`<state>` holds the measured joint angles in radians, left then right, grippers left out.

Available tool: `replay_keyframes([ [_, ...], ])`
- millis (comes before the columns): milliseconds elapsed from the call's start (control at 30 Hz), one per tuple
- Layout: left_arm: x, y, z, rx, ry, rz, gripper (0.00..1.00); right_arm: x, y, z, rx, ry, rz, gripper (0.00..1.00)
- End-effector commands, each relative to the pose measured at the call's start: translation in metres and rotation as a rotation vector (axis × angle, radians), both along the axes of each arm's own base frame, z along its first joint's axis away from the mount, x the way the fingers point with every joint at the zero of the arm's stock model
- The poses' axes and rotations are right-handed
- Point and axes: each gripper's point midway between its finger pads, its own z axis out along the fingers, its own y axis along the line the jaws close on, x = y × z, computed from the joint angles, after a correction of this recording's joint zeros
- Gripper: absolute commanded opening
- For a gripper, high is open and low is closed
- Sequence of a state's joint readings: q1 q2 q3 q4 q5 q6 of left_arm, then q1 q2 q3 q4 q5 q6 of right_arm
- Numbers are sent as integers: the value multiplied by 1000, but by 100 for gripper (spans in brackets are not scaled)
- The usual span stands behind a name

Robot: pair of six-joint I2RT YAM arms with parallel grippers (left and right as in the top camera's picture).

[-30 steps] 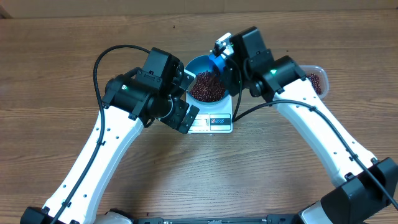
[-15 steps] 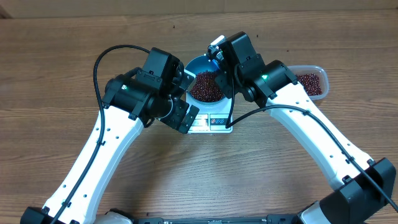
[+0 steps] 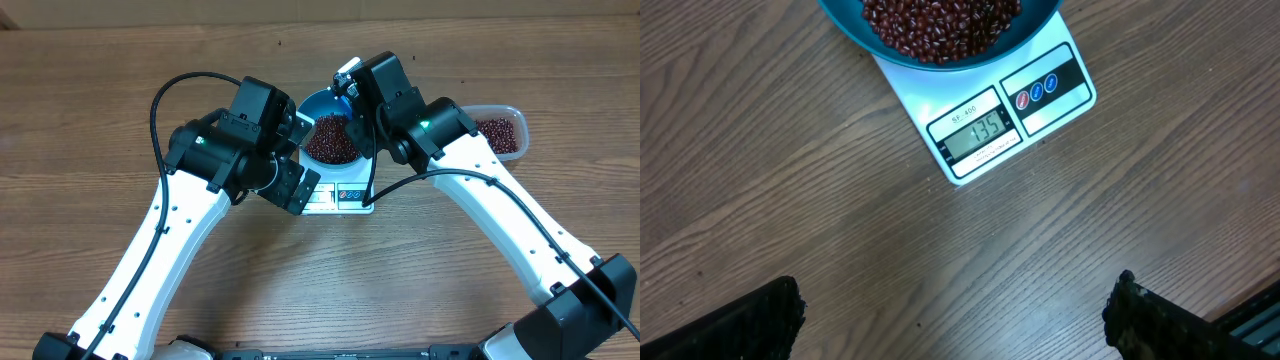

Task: Scoop item into bowl and weigh 150g on scale
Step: 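Tilt the scoop to pour the red beans into the teal bowl, then carry the empty scoop back to the bean tub with the right gripper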

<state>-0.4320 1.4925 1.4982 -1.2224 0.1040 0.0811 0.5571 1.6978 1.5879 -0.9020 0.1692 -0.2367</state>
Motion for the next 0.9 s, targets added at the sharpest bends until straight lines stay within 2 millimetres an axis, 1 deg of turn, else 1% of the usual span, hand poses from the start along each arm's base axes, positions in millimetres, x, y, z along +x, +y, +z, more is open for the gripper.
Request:
replay_keyframes([
  [0, 1, -2, 0, 1, -2, -3, 100, 2, 1, 32, 37, -73, -7, 4],
  [233, 1, -2, 0, 2, -2, -3, 100, 0, 1, 35, 68, -68, -40, 4],
  [367, 1, -2, 0, 1, -2, -3, 100, -1, -4, 48, 145, -70, -92, 4],
  [500, 1, -2, 0, 1, -2, -3, 100, -10, -13, 85, 306, -80, -48, 4],
  [533, 1, -2, 0, 1, -2, -3, 100, -13, -19, 98, 353, -91, -40, 4],
  [567, 1, -2, 0, 2, -2, -3, 100, -15, -24, 107, 382, -101, -43, 4],
  [633, 1, -2, 0, 1, -2, -3, 100, -15, -49, 126, 430, -140, -114, 4],
  [700, 1, -2, 0, 2, -2, -3, 100, -13, -83, 138, 445, -176, -209, 4],
  [733, 1, -2, 0, 2, -2, -3, 99, -11, -121, 137, 421, -188, -339, 4],
  [800, 1, -2, 0, 1, -2, -3, 100, -11, -154, 127, 374, -176, -465, 4],
  [867, 1, -2, 0, 1, -2, -3, 100, -14, -187, 110, 304, -139, -596, 4],
])
